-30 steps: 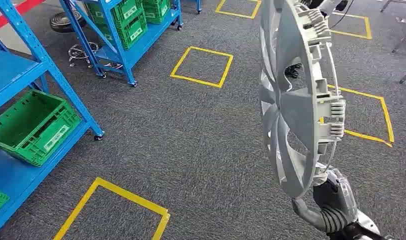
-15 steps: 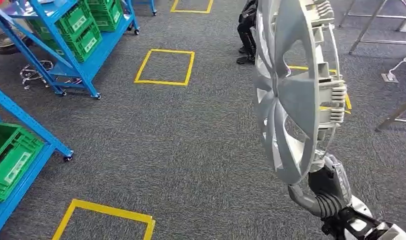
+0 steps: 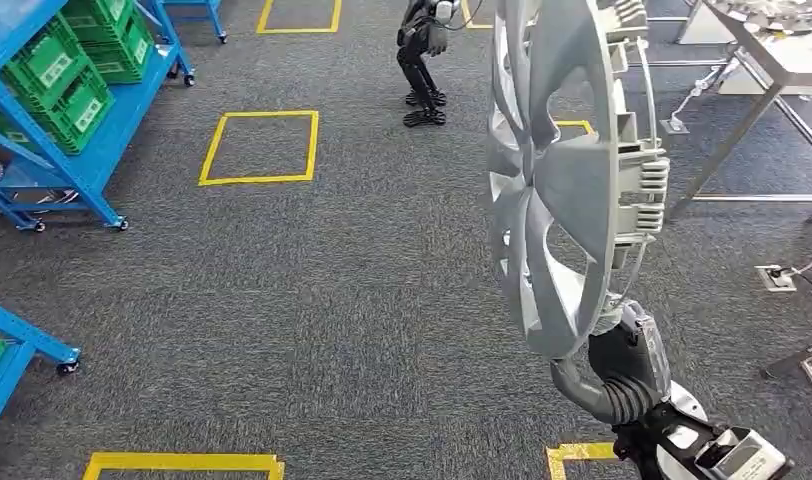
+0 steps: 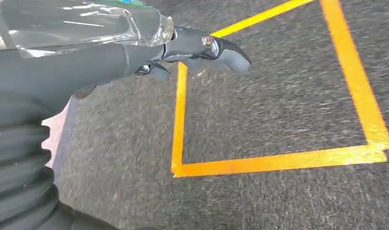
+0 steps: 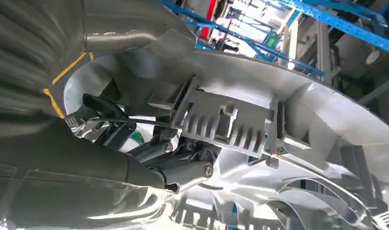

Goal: Take the parts from the cabinet and place them on the table.

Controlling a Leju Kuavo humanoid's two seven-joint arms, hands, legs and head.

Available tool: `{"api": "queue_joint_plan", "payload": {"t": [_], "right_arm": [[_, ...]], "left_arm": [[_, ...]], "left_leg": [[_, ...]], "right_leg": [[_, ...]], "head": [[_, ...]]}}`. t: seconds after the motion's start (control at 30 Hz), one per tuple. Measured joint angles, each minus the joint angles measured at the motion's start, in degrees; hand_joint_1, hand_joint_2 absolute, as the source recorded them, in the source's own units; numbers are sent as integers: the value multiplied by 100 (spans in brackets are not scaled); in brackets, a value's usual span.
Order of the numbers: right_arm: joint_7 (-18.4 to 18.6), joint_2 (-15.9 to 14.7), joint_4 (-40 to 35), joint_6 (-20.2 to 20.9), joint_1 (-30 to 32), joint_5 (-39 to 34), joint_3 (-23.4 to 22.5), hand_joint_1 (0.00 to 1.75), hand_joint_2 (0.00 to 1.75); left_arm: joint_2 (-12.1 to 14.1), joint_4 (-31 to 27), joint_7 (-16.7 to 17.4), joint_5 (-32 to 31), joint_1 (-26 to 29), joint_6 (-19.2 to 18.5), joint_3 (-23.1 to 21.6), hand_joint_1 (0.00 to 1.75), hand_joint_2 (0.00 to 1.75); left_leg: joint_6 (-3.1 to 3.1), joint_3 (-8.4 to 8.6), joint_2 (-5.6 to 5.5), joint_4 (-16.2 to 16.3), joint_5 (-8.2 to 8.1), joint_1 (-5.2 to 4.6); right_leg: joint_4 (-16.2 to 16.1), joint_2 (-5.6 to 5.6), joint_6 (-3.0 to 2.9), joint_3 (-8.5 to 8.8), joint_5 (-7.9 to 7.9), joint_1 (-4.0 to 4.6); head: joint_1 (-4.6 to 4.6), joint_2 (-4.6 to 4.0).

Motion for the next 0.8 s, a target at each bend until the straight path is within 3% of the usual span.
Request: {"api": "queue_joint_plan", "payload": {"t": [0.03, 0.07, 0.1, 0.13, 0.17, 0.2, 0.23, 0.27, 0.3, 0.43, 0.47, 0.5, 0.53, 0.6, 0.63, 0.67, 0.73, 0.77, 0.8], "right_arm": [[0, 4, 15, 17, -39, 11, 9, 169, 175], [0, 22, 29, 26, -49, 16, 20, 169, 175], [0, 35, 37, 28, -49, 22, 33, 169, 175], [0, 39, 53, 28, -49, 24, 37, 169, 175], [0, 46, 66, 28, -51, 33, 39, 169, 175], [0, 52, 70, 31, -54, 59, 42, 169, 175], [0, 61, 70, 31, -64, 88, 46, 169, 175], [0, 72, 70, 28, -83, 107, 55, 169, 175], [0, 85, 70, 28, -115, 125, 63, 169, 175], [-2, 133, 70, 7, -189, 177, 74, 169, 175], [-2, 142, 68, 7, -201, 180, 79, 169, 175], [0, 146, 68, 9, -227, 177, 81, 169, 175], [2, 170, 68, 15, -250, 182, 90, 169, 175], [0, 203, 74, 35, -306, 184, 114, 169, 175], [-2, 205, 81, 46, -338, 186, 120, 169, 175], [-2, 210, 85, 59, -369, 188, 125, 169, 175], [-2, 210, 101, 83, -400, 188, 129, 169, 175], [-2, 210, 103, 94, -414, 188, 133, 169, 175], [-2, 210, 103, 98, -431, 188, 140, 169, 175]], "left_arm": [[4, 0, 0, -9, 6, 0, 0, 0, 175], [4, 0, 0, -13, 22, -4, 0, 0, 175], [11, 0, 7, -13, 32, -4, 0, 0, 175], [18, 0, 15, -15, 32, -4, 0, 0, 175], [20, 0, 17, -31, 28, -4, -2, 0, 175], [17, 0, 17, -61, 19, -4, -6, 0, 175], [0, 0, 11, -79, 8, -9, -11, 0, 175], [-17, 0, 0, -101, -2, -26, -20, 0, 175], [-17, -4, -7, -116, -20, -43, -26, 0, 175], [-35, -4, -22, -53, -77, -57, -24, 0, 175], [-37, -4, -26, -48, -92, -57, -24, 0, 175], [-37, -4, -35, -24, -97, -57, -24, 0, 175], [-37, -4, -42, 2, -95, -57, -24, 0, 175], [-28, -4, -44, 43, -79, -57, -24, 0, 175], [-28, -2, -44, 57, -71, -59, -22, 0, 175], [-28, -2, -44, 57, -63, -68, -20, 0, 175], [-17, -2, -44, 59, -67, -70, -20, 0, 175], [-17, -2, -44, 61, -68, -74, -20, 0, 175], [-17, -2, -44, 65, -66, -76, -17, 0, 175]], "left_leg": [[2, -4, 97, 1, -1, -9], [7, -5, 193, 1, -4, -19], [10, -14, 289, 5, -7, -20], [9, -14, 373, 5, -10, -20], [9, -13, 457, 5, -15, -19], [2, -5, 533, 5, -22, -18], [-12, 7, 606, 7, -36, -18], [-36, 30, 656, 10, -52, -22], [-63, 43, 705, 15, -71, -63], [-162, 71, 933, 13, -103, -71], [-223, 22, 829, 54, -161, -38], [-249, -44, 470, 249, -309, -23], [-260, -217, 273, 636, -536, -14], [-266, -711, 168, 1634, -950, -7], [-263, -868, 165, 1923, -1000, -8], [-256, -885, 165, 1909, -898, -7], [-229, -550, 114, 1142, -407, -2], [-212, -277, -20, 569, -140, 4], [-195, -94, -361, 162, -49, 29]], "right_leg": [[434, -199, 22, -204, -238, 11], [914, -290, 42, -425, -453, 11], [1365, -321, 61, -632, -611, 11], [1577, -331, 71, -720, -638, 10], [1490, -341, 65, -659, -553, 9], [1118, -367, 53, -438, -362, 9], [543, -450, 39, -118, -130, 11], [-18, -633, 24, 208, 52, 15], [-318, -972, -18, 349, 10, 52], [-305, -662, -136, 318, 73, 89], [-331, -582, -189, 331, 108, 30], [-331, -515, -211, 322, 117, 28], [-331, -460, -240, 309, 126, 28], [-329, -301, -264, 281, 139, 36], [-328, -221, -269, 275, 144, 40], [-327, -126, -264, 276, 151, 40], [-327, 39, -244, 286, 164, 35], [-326, 121, -228, 289, 174, 29], [-325, 181, -205, 279, 186, 20]], "head": [[9, 0], [0, 0], [5, 0], [7, 0], [5, 0], [9, 0], [4, 0], [9, 0], [7, 0], [-20, 0], [-23, 0], [-50, 0], [-54, 0], [-57, 0], [-59, 0], [-59, 0], [-59, 0], [-61, 0], [-59, 0]]}}
